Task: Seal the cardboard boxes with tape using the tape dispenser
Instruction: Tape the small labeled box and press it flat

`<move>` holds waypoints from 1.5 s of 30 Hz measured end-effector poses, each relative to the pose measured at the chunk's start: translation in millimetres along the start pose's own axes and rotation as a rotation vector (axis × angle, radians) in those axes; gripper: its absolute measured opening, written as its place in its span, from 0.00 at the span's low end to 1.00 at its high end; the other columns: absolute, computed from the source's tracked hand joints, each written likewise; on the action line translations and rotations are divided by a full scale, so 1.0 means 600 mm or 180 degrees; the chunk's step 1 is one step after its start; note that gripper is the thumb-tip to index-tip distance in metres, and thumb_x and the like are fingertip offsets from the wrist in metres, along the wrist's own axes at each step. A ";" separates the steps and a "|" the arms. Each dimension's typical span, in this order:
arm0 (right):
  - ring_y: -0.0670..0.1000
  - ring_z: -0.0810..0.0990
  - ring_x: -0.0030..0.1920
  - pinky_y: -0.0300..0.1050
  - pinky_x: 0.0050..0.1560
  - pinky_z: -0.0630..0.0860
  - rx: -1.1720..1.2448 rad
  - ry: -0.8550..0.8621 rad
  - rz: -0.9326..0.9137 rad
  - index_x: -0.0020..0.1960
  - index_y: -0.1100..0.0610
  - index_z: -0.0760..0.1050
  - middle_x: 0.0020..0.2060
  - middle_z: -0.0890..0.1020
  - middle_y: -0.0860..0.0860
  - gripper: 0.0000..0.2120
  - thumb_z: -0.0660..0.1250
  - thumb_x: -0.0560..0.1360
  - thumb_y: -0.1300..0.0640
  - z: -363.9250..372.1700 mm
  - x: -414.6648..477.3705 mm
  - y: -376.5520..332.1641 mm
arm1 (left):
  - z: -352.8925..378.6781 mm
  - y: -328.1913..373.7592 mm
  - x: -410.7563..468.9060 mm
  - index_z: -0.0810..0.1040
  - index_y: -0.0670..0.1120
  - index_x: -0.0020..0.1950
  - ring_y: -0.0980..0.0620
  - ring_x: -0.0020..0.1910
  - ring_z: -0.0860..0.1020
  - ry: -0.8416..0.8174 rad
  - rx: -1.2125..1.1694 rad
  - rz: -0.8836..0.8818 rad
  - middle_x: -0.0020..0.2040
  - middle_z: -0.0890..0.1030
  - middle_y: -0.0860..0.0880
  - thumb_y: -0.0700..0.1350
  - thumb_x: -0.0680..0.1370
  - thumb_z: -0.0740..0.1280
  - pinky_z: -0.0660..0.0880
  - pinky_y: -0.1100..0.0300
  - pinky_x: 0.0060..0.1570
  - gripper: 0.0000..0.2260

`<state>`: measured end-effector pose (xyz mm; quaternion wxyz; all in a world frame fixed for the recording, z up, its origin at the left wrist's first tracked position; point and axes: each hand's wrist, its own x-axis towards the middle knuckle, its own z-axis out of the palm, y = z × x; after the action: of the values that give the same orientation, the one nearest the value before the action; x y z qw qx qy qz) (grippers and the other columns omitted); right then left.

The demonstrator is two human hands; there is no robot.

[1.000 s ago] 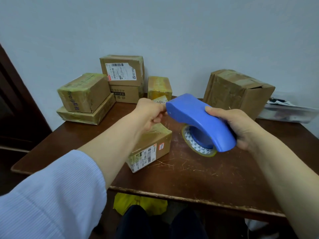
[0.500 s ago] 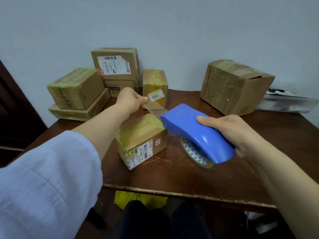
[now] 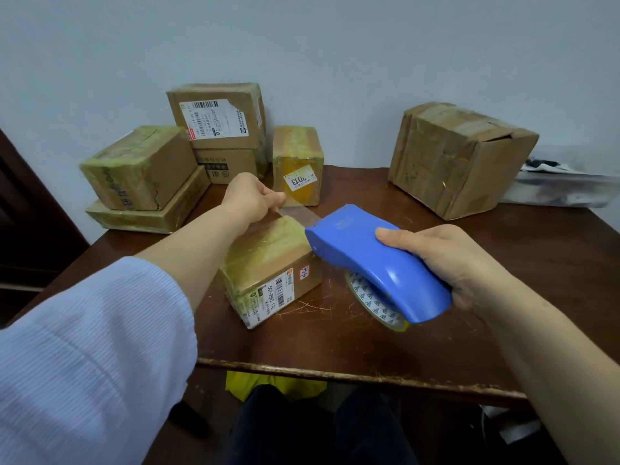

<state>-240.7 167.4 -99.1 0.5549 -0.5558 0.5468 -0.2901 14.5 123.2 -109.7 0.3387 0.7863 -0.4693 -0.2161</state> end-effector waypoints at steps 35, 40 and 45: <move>0.54 0.82 0.38 0.51 0.46 0.78 0.0179 -0.0158 0.0027 0.51 0.66 0.80 0.43 0.85 0.59 0.22 0.73 0.69 0.48 0.051 0.047 0.025 | -0.022 -0.032 -0.029 0.43 0.40 0.78 0.43 0.70 0.65 -0.1303 0.1801 0.0555 0.73 0.62 0.42 0.52 0.66 0.78 0.67 0.55 0.66 0.54; 0.46 0.83 0.46 0.41 0.47 0.79 0.0081 -0.0087 -0.0849 0.71 0.41 0.65 0.52 0.81 0.46 0.26 0.69 0.75 0.49 0.084 0.064 0.011 | -0.040 -0.051 -0.009 0.45 0.41 0.79 0.45 0.74 0.60 -0.1156 0.1576 0.0405 0.76 0.58 0.43 0.53 0.66 0.78 0.62 0.58 0.67 0.54; 0.32 0.75 0.54 0.27 0.49 0.72 -0.0448 -0.0423 -0.1188 0.66 0.40 0.72 0.58 0.73 0.33 0.30 0.71 0.64 0.39 0.087 0.049 0.025 | -0.031 -0.063 0.000 0.49 0.43 0.78 0.45 0.71 0.65 -0.1029 0.1511 0.0457 0.74 0.63 0.44 0.56 0.64 0.78 0.65 0.57 0.63 0.53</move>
<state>-189.7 158.5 -132.7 0.4861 -0.7028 0.4154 -0.3117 49.3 141.9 -124.7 0.0807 0.7638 -0.6090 -0.1982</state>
